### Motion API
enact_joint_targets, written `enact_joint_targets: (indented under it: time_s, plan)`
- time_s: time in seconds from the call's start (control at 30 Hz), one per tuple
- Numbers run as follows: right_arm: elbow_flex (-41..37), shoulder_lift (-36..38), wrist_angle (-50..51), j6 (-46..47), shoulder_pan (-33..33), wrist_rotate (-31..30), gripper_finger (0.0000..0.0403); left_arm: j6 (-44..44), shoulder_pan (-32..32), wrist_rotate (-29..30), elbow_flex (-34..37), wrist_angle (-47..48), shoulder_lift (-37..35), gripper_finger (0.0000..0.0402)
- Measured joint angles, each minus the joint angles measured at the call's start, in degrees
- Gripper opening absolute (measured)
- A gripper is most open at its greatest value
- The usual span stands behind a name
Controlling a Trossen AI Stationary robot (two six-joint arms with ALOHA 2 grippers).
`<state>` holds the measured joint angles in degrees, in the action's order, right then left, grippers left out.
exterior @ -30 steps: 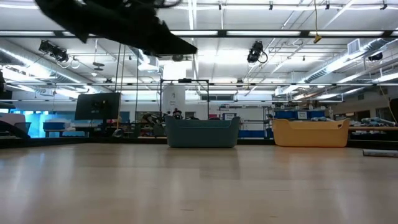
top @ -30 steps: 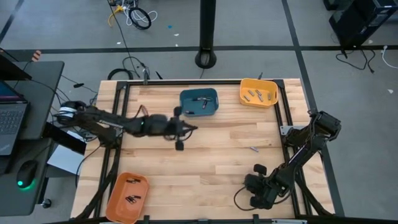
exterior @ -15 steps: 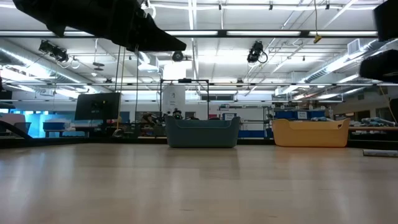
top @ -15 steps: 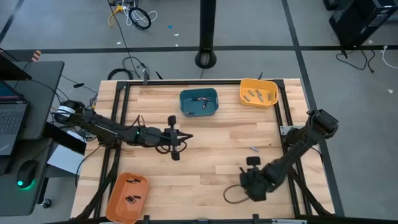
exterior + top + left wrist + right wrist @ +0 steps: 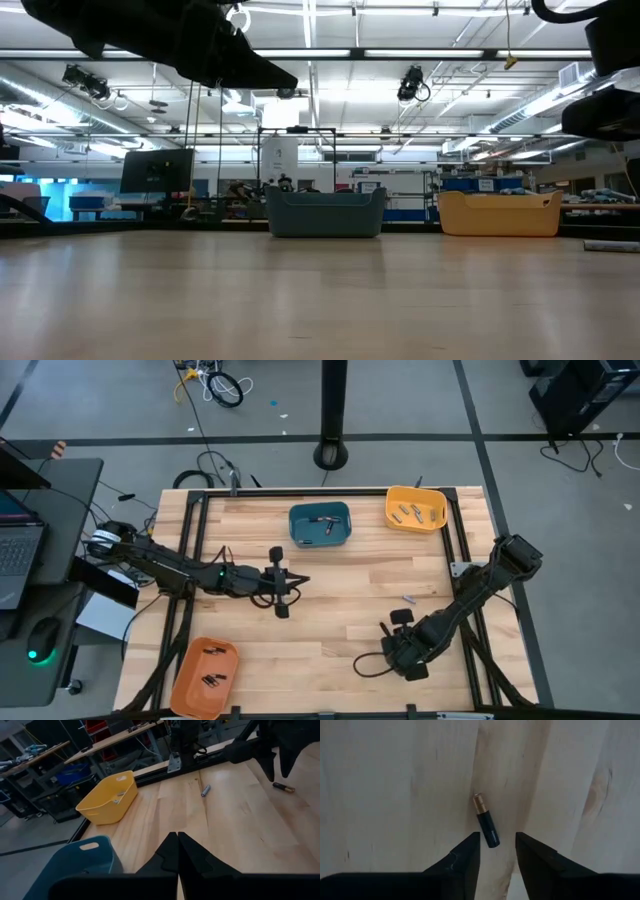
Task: Sort batteries
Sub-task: Put the small black battery into the orange bin
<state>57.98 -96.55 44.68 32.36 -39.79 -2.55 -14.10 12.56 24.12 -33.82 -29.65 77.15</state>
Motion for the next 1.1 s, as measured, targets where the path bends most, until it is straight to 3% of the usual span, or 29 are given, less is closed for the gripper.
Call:
enact_joint_targets:
  time_s: [0.3, 0.57, 0.77, 1.03, 1.1]
  plan:
    - [0.0, -0.3, -0.17, -2.4, 0.0, 0.29, 0.0183, 2.38, 0.0, -0.26, 0.0, 0.84, 0.02, 0.0004]
    - [0.09, -5.38, -2.42, -4.1, -0.65, 1.17, 0.0177, 2.46, 0.0, -0.35, -0.02, 1.14, 0.02, 0.0008]
    - [0.26, -7.02, -2.3, -4.49, -0.75, 1.97, 0.0147, 2.46, 0.0, -0.35, -0.02, 1.31, 0.04, 0.0009]
    - [0.2, -6.91, -2.71, -4.42, -0.81, 2.14, 0.0043, 2.79, 0.03, -0.34, -0.02, 1.31, 0.04, 0.0009]
    - [0.17, -6.91, -2.62, -4.5, -0.81, 2.12, 0.0032, 2.79, 0.27, -0.34, -0.02, 1.31, 0.04, 0.001]
